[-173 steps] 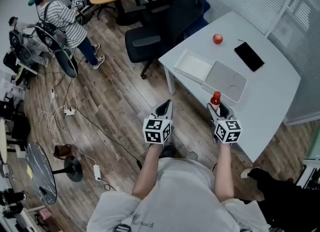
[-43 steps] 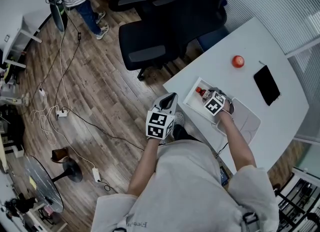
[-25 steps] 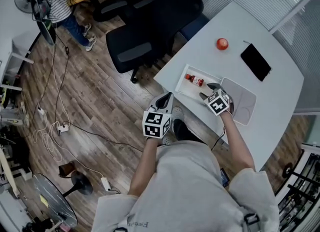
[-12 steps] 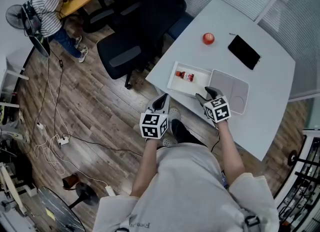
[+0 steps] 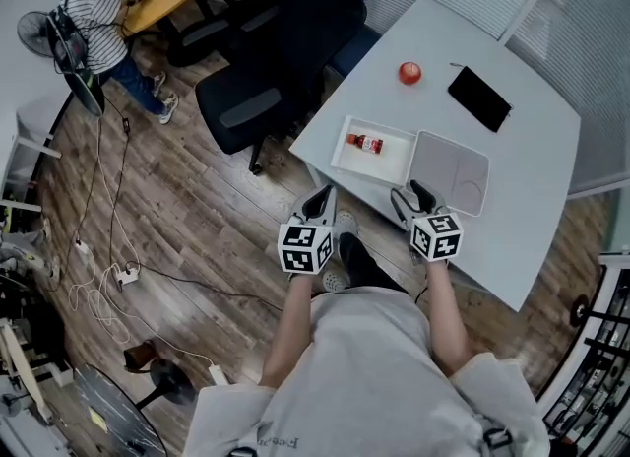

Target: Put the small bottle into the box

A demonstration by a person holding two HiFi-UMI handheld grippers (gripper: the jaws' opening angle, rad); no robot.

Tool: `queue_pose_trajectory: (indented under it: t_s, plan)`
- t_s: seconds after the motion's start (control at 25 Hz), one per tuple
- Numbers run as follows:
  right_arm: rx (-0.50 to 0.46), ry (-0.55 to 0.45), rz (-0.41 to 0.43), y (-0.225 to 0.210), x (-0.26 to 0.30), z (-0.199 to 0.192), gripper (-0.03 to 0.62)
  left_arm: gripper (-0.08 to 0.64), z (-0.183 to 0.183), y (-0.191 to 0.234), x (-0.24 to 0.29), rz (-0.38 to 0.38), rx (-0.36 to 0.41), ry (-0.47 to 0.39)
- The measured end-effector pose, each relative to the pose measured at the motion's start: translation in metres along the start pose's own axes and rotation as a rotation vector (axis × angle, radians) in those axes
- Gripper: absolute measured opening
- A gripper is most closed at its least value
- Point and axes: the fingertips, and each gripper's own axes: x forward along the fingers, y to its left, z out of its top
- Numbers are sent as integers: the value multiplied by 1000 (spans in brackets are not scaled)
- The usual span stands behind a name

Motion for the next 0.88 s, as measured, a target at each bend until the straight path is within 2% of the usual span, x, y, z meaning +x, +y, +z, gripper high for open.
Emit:
queue_pose_trajectory:
  t_s: [0.24,0.88]
  plan:
    - [28,-14,-35,3,-15,-14,233,29,-11,-5,-14,14,-6,2]
    - [-5,-28,-60,9,-41,-31,232,29,-25,-21,-35,22,27,-4]
